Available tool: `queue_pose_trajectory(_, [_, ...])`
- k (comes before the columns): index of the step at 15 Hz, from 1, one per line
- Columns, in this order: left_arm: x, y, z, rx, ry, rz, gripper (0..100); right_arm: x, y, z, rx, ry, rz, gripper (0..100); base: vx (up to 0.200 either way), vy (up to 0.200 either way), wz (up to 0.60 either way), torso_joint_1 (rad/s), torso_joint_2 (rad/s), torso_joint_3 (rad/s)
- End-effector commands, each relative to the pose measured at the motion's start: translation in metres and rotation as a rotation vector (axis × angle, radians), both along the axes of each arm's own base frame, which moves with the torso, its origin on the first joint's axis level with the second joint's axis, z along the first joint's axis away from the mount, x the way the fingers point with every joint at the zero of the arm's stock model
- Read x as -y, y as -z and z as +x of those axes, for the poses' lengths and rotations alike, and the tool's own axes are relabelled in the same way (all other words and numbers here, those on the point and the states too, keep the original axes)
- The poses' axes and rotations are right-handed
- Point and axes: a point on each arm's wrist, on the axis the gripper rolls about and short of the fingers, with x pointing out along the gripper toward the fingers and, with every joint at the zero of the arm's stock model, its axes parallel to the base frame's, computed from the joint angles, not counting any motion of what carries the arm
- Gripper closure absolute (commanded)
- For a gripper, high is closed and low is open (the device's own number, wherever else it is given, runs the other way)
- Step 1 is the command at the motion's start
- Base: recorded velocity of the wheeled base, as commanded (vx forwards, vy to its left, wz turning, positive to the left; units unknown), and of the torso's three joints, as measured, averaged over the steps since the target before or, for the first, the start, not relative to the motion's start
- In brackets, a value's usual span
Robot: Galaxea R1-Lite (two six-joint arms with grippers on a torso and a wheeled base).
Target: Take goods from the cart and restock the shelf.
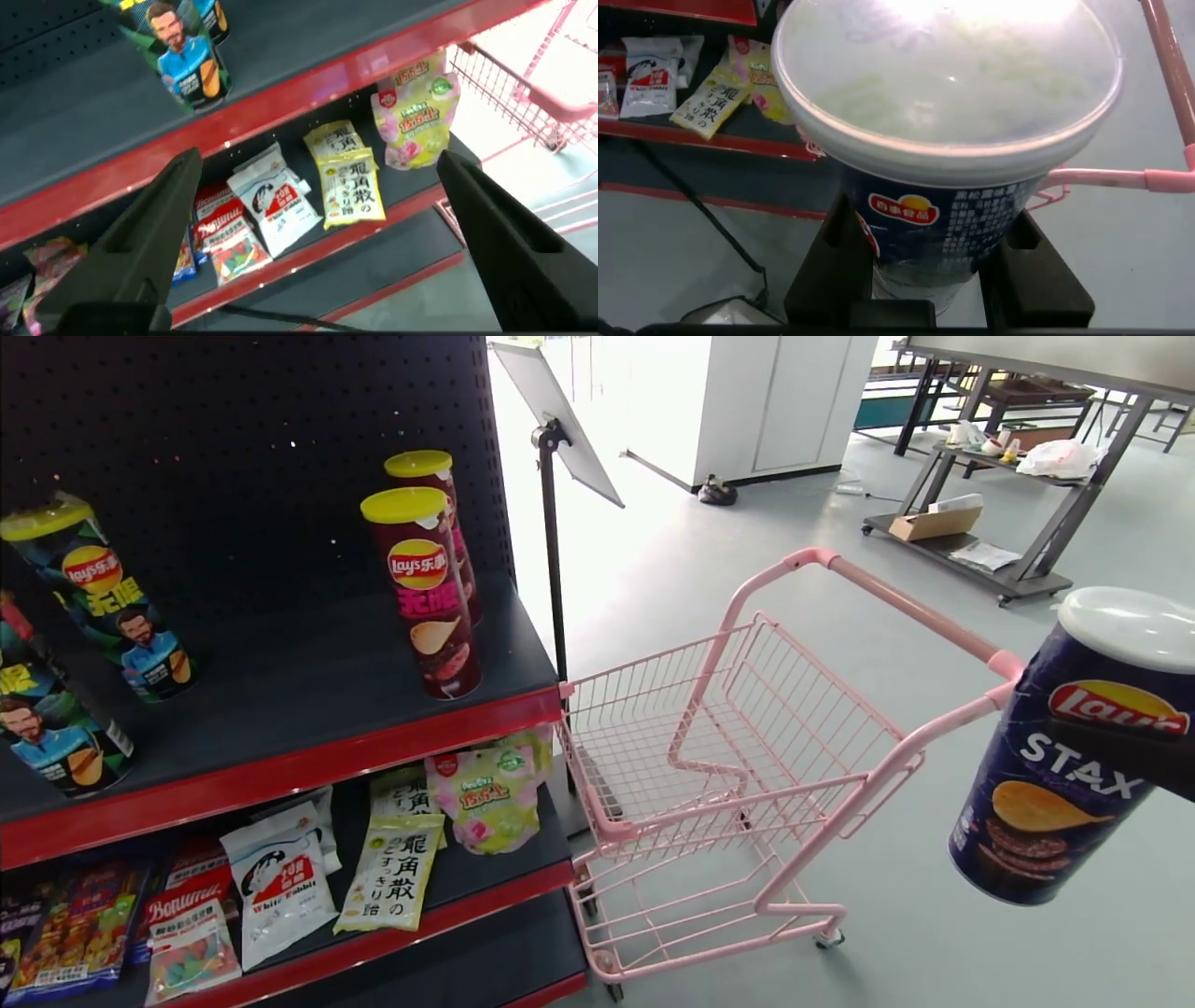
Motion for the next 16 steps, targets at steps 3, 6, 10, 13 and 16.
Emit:
queue_pose_trajectory(3, [0.0,0.0,0.0,-0.001,0.001,0.001,0,0.001,0.004,-0.004,-0.004,0.001,-0.002,100,0.0,0.0,0.6,-0.003,0.0,0.002])
queue_pose_trajectory(6, [0.0,0.0,0.0,0.004,0.001,0.0,0,0.001,0.005,-0.005,-0.004,0.001,-0.002,100,0.0,0.0,0.6,0.012,0.01,-0.007])
queue_pose_trajectory(10, [0.0,-0.001,-0.001,0.007,0.003,0.018,0,0.002,0.005,-0.006,-0.002,0.001,-0.002,100,0.0,0.0,0.6,0.002,0.0,-0.002])
queue_pose_trajectory(13, [0.0,-0.003,-0.001,0.011,0.003,0.017,0,0.003,0.008,-0.01,-0.002,0.002,-0.003,100,0.0,0.0,0.2,0.001,0.0,0.001])
queue_pose_trajectory(16, [0.0,-0.003,-0.001,0.011,0.005,0.017,0,0.006,0.015,-0.023,0.0,-0.009,0.02,100,0.0,0.133,0.0,0.0,0.0,0.002])
